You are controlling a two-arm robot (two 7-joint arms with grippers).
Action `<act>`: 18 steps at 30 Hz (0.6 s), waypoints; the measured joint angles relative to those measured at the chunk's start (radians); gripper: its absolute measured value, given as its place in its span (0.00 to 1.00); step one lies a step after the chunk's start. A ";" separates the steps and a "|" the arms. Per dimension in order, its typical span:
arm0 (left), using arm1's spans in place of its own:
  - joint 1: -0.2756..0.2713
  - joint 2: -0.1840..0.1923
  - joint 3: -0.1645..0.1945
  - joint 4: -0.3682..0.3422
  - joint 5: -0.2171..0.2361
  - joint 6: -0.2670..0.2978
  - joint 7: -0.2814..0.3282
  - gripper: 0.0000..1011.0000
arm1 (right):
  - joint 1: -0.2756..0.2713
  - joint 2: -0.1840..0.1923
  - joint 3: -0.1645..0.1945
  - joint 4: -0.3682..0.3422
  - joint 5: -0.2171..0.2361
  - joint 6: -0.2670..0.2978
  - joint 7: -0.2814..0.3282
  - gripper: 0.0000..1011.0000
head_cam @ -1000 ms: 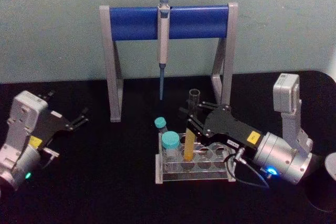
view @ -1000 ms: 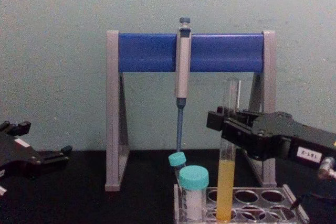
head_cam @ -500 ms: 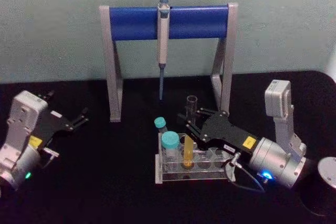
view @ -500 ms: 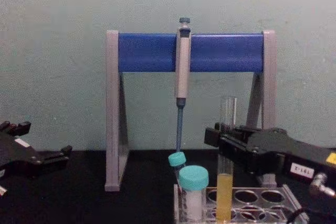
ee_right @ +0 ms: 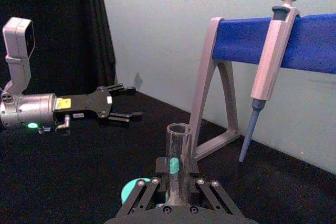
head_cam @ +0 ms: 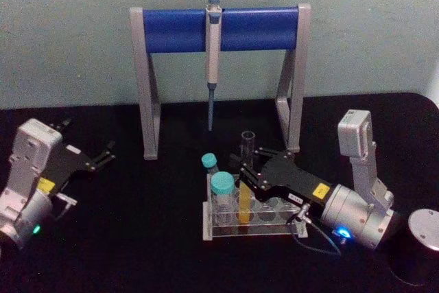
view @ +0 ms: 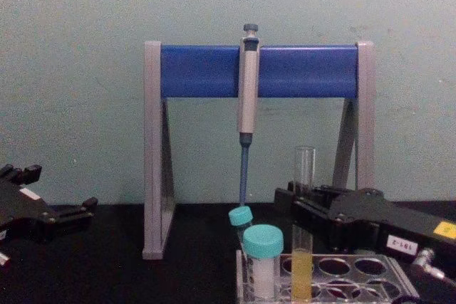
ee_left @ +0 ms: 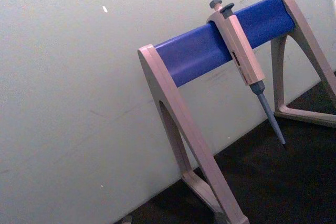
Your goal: Pick up the test tube from the test tube rack, shake it, then place it back into the test tube rack.
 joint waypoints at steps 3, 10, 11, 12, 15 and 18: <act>0.000 0.000 0.000 0.000 0.000 0.000 0.000 0.99 | 0.001 -0.003 -0.001 0.005 -0.003 0.002 -0.001 0.22; 0.000 0.000 0.000 0.000 0.000 0.000 0.000 0.99 | 0.001 -0.008 -0.001 0.010 -0.007 0.008 -0.006 0.22; 0.000 0.000 0.000 0.000 0.000 0.000 0.000 0.99 | 0.001 -0.008 -0.001 0.011 -0.008 0.008 -0.006 0.22; 0.000 0.000 0.000 0.000 0.000 0.000 0.000 0.99 | 0.001 -0.009 -0.001 0.012 -0.008 0.009 -0.007 0.22; 0.000 0.000 0.000 0.000 0.000 0.000 0.000 0.99 | 0.001 -0.010 0.000 0.012 -0.012 0.009 -0.010 0.22; 0.000 0.000 0.000 0.000 0.000 0.000 0.000 0.99 | 0.000 -0.010 0.000 0.012 -0.012 0.009 -0.010 0.22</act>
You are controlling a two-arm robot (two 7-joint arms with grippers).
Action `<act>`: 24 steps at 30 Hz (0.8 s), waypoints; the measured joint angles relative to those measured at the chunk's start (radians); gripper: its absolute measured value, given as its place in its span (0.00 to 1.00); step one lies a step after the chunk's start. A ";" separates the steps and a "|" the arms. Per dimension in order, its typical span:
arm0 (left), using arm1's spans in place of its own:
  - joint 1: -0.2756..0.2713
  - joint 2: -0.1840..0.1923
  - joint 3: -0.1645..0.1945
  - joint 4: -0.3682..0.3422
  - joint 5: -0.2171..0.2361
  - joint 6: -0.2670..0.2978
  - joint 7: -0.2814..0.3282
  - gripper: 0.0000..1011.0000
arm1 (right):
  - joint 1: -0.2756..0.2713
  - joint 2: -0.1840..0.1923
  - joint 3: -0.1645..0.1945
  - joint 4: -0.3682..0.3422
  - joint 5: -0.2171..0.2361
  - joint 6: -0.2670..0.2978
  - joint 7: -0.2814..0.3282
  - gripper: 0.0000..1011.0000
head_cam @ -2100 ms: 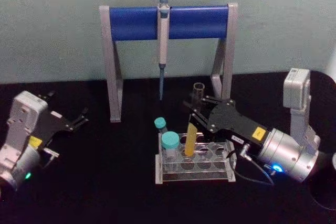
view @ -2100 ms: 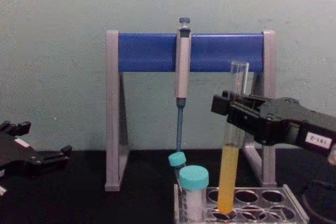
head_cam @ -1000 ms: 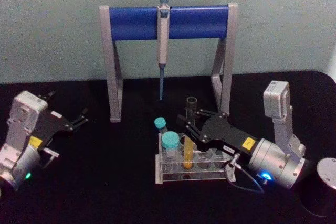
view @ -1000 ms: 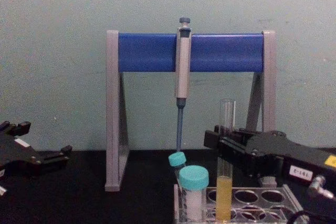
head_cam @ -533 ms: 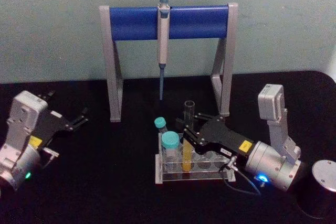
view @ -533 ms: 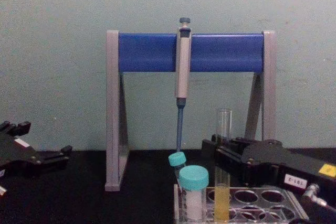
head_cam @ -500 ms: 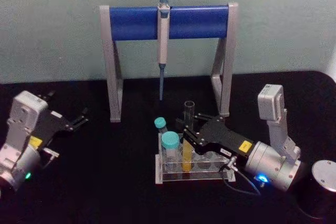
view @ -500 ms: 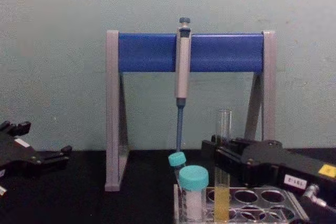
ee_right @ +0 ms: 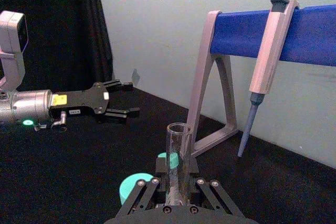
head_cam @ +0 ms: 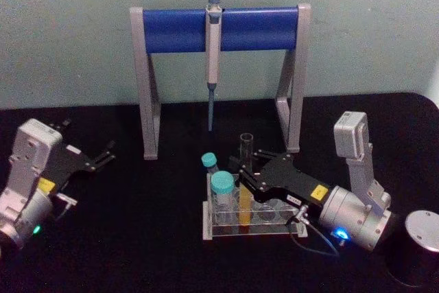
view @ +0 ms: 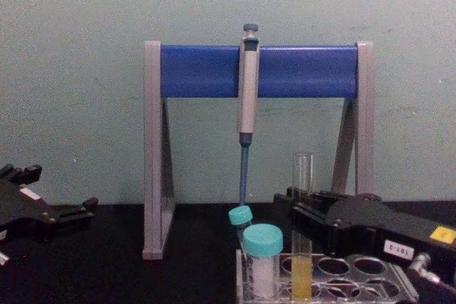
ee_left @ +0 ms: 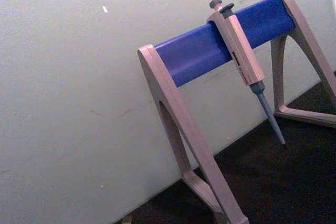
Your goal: Pick up the test tube from the test tube rack, shake it, then place it back into the test tube rack.
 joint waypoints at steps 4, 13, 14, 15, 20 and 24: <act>0.000 0.000 0.000 0.000 0.000 0.000 0.000 0.99 | 0.000 0.000 0.001 0.000 0.001 0.000 0.000 0.22; 0.000 0.000 0.000 0.000 0.000 0.000 0.000 0.99 | 0.000 0.001 0.001 -0.001 0.002 0.000 0.001 0.31; 0.000 0.000 0.000 0.000 0.000 0.000 0.000 0.99 | 0.000 0.001 0.001 -0.001 0.002 0.000 0.001 0.35; 0.000 0.000 0.000 0.000 0.000 0.000 0.000 0.99 | 0.000 0.001 0.001 -0.001 0.002 0.000 0.001 0.35; 0.000 0.000 0.000 0.000 0.000 0.000 0.000 0.99 | 0.000 0.001 0.001 -0.001 0.003 0.000 0.001 0.54; 0.000 0.000 0.000 0.000 0.000 0.000 0.000 0.99 | 0.000 0.001 0.001 -0.001 0.003 0.000 0.002 0.68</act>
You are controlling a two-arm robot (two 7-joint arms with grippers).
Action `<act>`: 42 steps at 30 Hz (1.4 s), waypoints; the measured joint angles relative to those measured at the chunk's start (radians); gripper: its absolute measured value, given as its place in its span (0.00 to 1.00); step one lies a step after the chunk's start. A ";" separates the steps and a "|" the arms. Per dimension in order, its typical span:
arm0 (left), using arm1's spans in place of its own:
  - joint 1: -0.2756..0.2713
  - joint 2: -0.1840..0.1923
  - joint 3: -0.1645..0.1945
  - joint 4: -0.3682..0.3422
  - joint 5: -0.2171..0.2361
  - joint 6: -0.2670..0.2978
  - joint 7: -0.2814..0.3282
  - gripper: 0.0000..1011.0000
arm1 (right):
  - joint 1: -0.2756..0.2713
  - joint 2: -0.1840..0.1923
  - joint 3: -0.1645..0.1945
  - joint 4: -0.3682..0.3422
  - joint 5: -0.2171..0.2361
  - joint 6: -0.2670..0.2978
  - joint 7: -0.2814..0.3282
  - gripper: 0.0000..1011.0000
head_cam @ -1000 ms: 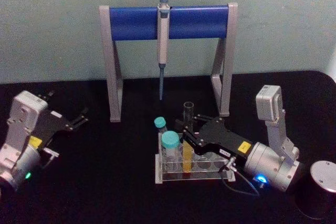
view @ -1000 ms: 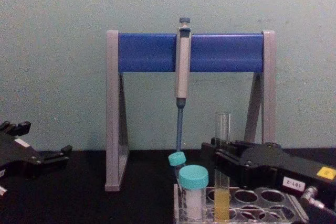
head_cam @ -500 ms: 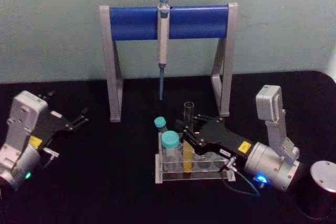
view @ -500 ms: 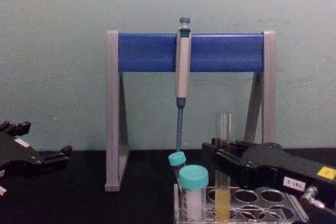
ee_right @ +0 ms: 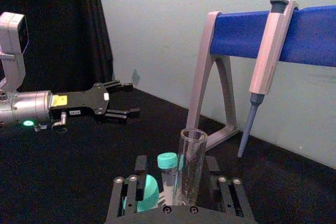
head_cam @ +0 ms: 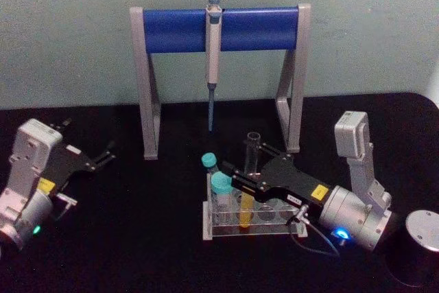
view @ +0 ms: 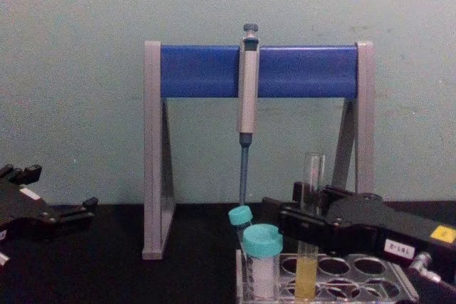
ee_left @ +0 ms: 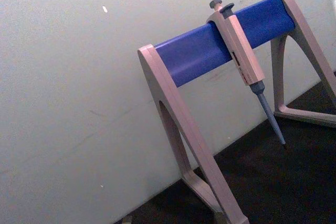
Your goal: Pick up the test tube from the test tube rack, shake it, then place it back into the test tube rack.
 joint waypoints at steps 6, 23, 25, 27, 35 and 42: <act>0.000 0.000 0.000 0.000 0.000 0.000 0.000 0.99 | 0.000 0.000 0.000 0.000 0.000 0.000 0.000 0.85; 0.000 0.000 0.000 0.000 0.000 0.000 0.000 0.99 | 0.000 0.000 0.000 0.000 0.001 0.000 0.001 0.99; 0.000 0.000 0.000 0.000 0.000 0.000 0.000 0.99 | -0.001 0.000 0.002 -0.001 0.003 0.000 0.001 0.99; 0.000 0.000 0.000 0.000 0.000 0.000 0.000 0.99 | -0.002 0.000 0.007 -0.008 0.005 -0.003 0.001 0.99; 0.000 0.000 0.000 0.000 0.000 0.000 0.000 0.99 | -0.017 0.013 0.043 -0.068 0.000 -0.033 -0.031 0.99; 0.000 0.000 0.000 0.000 0.000 0.000 0.000 0.99 | -0.068 0.025 0.120 -0.158 -0.053 -0.099 -0.134 0.99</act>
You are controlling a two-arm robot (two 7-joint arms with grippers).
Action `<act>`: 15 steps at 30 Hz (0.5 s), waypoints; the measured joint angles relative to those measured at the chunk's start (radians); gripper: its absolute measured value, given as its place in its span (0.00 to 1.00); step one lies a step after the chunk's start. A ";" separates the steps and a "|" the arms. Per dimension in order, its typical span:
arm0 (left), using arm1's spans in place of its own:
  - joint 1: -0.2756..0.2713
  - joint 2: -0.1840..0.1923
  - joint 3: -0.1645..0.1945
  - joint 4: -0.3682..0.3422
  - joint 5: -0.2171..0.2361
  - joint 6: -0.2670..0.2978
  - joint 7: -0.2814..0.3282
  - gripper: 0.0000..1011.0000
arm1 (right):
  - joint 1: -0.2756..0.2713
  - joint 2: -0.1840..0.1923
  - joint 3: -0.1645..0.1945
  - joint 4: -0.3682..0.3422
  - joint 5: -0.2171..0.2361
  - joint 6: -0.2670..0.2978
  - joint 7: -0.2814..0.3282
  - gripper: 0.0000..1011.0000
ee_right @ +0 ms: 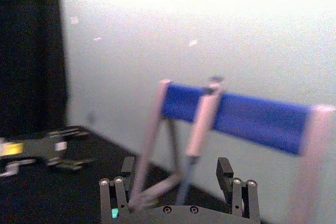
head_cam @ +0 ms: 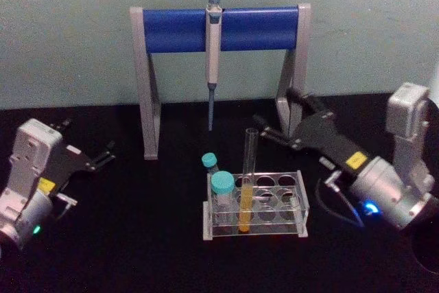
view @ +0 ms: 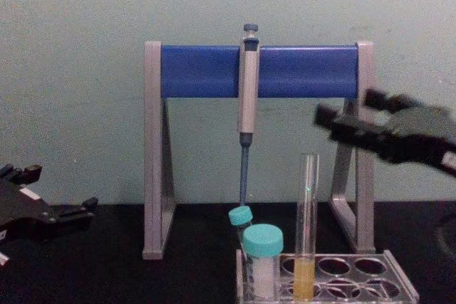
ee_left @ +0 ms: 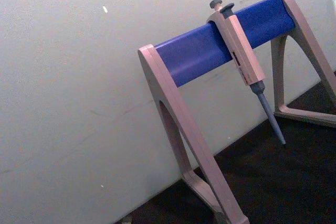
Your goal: Pick up the test tube from the test tube rack, shake it, then place it back into the test tube rack.
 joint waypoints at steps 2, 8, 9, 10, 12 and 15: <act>0.000 0.000 0.000 0.000 0.000 0.000 0.000 0.99 | -0.026 -0.001 0.030 -0.024 -0.034 -0.014 -0.058 0.99; 0.000 0.000 0.000 0.000 0.000 0.000 0.000 0.99 | -0.078 -0.014 0.086 -0.047 -0.128 -0.021 -0.204 0.99; 0.000 0.000 0.000 0.000 0.000 0.000 0.000 0.99 | -0.085 -0.018 0.091 -0.047 -0.140 -0.019 -0.222 0.99; 0.000 0.000 0.000 0.000 0.000 0.000 0.000 0.99 | -0.097 -0.024 0.101 -0.046 -0.167 -0.011 -0.259 0.99; 0.000 0.000 0.000 0.000 0.000 0.000 0.000 0.99 | -0.107 -0.031 0.109 -0.040 -0.191 0.000 -0.291 0.99; 0.000 0.000 0.000 0.000 0.000 0.000 0.000 0.99 | -0.123 -0.051 0.120 -0.011 -0.220 0.037 -0.335 0.99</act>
